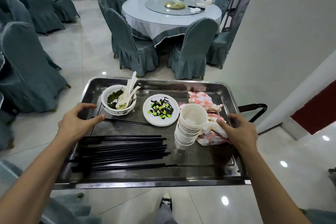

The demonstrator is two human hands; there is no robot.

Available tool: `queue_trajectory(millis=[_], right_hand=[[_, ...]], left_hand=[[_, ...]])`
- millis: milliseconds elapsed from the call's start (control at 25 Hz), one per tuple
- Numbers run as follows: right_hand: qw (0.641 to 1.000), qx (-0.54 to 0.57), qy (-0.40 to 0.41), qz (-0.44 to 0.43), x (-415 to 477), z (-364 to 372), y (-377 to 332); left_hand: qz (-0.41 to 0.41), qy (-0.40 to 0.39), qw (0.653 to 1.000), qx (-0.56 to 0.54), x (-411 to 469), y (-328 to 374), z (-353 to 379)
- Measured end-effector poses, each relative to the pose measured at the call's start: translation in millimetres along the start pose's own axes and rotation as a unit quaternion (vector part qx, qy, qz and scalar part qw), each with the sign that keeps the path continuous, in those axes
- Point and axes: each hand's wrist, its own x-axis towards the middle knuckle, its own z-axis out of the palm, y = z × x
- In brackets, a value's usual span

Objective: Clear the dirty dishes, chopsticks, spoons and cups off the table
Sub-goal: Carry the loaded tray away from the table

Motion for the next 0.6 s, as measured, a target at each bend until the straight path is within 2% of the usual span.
queue_trajectory(millis=[600], right_hand=[[0.999, -0.015, 0.017, 0.026, 188, 109, -66]], left_hand=[[0.008, -0.03, 0.999, -0.021, 232, 40, 51]])
